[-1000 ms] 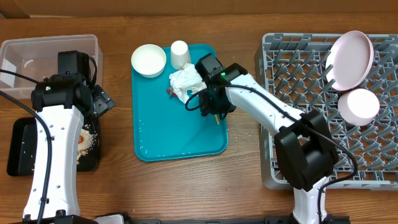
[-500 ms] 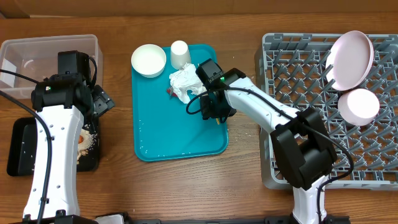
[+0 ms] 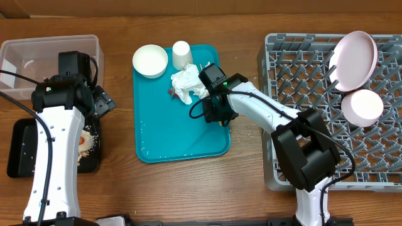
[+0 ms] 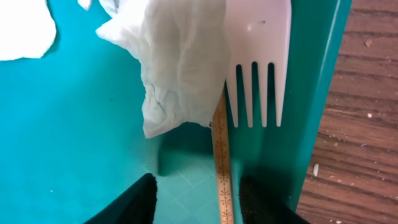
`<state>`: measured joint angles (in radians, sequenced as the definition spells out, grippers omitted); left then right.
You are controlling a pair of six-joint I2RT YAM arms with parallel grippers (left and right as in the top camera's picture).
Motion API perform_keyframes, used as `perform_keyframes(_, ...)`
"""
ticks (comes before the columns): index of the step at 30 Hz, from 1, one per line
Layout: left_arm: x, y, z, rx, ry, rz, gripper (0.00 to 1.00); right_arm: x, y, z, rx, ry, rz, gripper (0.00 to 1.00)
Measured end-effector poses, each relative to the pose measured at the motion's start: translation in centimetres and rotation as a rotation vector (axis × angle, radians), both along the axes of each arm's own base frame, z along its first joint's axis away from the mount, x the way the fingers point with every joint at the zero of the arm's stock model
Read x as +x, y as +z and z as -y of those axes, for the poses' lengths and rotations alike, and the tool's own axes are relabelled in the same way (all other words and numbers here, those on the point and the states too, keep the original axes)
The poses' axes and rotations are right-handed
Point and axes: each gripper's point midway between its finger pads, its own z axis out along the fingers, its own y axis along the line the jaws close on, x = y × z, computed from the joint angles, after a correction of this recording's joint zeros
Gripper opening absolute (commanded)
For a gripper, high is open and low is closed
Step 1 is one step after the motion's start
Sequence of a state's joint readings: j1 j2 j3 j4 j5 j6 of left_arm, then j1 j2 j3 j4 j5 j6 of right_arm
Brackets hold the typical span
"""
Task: Sort waste into correct bins and load items into the dishwasher rack
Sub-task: 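Lower the right gripper onto the wooden stick beside the white fork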
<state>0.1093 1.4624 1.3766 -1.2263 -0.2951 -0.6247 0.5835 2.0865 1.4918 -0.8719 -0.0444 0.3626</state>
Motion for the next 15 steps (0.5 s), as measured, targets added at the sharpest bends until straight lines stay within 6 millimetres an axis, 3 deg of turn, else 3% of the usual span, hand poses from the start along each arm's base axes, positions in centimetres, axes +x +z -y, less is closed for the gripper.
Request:
perform_keyframes(7, 0.0, 0.0, 0.0, 0.0, 0.0, 0.0, 1.0, -0.24, -0.13, 0.38, -0.017, -0.016, -0.009, 0.1)
perform_keyframes(15, 0.0, 0.0, 0.0, 0.0, 0.0, 0.0, 1.0, -0.54, -0.14, 0.58, -0.023, -0.028, -0.022, 0.05)
